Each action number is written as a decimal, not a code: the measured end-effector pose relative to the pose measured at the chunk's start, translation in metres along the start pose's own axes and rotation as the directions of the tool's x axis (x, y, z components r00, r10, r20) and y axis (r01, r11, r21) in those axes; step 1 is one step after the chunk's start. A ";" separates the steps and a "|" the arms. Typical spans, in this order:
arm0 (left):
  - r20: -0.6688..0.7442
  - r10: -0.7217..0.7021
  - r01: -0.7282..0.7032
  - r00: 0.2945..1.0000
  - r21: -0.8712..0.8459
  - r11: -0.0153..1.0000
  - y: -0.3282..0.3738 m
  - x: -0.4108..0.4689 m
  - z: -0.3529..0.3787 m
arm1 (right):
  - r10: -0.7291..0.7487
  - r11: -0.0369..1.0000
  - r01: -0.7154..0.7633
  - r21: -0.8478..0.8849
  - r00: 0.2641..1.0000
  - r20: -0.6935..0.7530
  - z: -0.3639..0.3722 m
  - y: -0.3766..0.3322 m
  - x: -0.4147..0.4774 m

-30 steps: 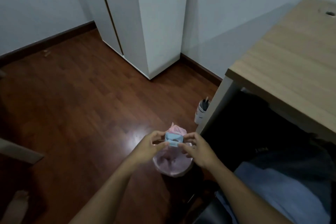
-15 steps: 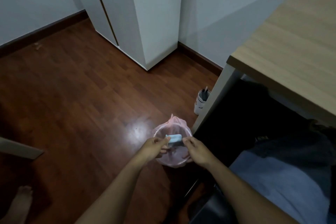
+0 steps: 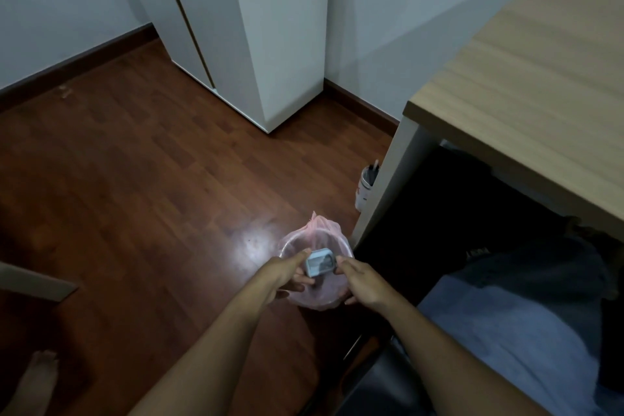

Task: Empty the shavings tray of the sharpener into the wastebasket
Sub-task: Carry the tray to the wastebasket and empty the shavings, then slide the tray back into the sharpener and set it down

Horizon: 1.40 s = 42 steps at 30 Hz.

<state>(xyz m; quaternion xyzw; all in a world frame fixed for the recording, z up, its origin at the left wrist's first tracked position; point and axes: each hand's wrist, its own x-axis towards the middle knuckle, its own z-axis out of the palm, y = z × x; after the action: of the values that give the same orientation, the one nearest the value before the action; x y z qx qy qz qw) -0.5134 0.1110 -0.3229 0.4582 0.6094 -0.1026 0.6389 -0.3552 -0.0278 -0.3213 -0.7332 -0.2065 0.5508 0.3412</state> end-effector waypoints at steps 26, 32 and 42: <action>0.106 0.726 -0.732 0.680 0.157 0.663 0.090 -0.092 -0.075 | -0.417 0.905 0.404 -0.135 0.905 -0.085 -0.032 -0.127 -0.037; 0.097 0.834 -0.832 0.543 0.192 0.520 0.156 -0.155 -0.104 | -0.593 0.797 0.560 -0.226 0.797 -0.115 -0.043 -0.207 -0.067; 0.115 0.942 -0.936 0.314 0.203 0.287 0.228 -0.248 -0.099 | -0.788 0.603 0.674 -0.427 0.587 -0.185 -0.092 -0.298 -0.154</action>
<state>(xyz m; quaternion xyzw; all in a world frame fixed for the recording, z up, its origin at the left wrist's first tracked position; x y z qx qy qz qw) -0.4831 0.2031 0.0141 0.8002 0.2173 0.2270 0.5109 -0.2937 0.0453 0.0131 -0.7099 -0.5120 0.1759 0.4505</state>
